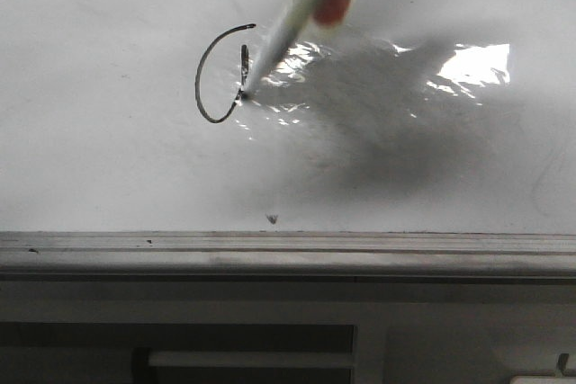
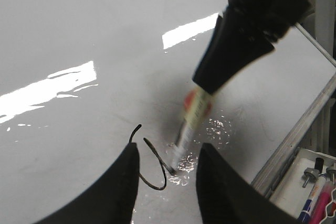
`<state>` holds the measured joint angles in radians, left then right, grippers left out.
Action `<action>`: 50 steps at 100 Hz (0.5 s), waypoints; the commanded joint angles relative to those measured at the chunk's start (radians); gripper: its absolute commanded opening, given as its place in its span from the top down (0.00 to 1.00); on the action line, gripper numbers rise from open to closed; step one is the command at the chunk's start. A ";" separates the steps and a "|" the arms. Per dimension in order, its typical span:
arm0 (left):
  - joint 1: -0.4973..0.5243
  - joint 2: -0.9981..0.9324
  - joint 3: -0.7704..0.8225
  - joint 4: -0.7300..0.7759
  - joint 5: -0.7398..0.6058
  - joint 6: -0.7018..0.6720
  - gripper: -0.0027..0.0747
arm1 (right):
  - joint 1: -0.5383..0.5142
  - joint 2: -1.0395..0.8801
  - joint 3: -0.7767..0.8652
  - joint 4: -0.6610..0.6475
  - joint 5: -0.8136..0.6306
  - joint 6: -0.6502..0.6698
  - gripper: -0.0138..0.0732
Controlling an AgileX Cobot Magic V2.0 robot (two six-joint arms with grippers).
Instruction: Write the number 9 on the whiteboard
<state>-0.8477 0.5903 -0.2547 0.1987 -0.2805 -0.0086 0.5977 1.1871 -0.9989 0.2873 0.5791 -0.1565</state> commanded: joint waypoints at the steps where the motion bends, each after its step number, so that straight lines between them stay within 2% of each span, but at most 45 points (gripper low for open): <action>1: 0.003 0.007 -0.027 -0.014 -0.074 -0.007 0.66 | 0.015 -0.011 0.040 -0.019 -0.025 -0.002 0.90; 20: -0.002 0.043 -0.027 -0.011 -0.044 -0.007 0.66 | 0.072 -0.081 0.022 -0.016 -0.090 -0.002 0.90; 40: -0.061 0.175 -0.027 0.070 -0.108 -0.007 0.65 | 0.111 -0.122 0.008 0.054 0.022 -0.002 0.90; 50: -0.081 0.276 -0.027 0.070 -0.185 -0.007 0.65 | 0.126 -0.118 0.008 0.089 0.039 -0.002 0.90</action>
<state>-0.9093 0.7925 -0.2547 0.2654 -0.3283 -0.0086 0.7137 1.0866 -0.9569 0.3355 0.6496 -0.1508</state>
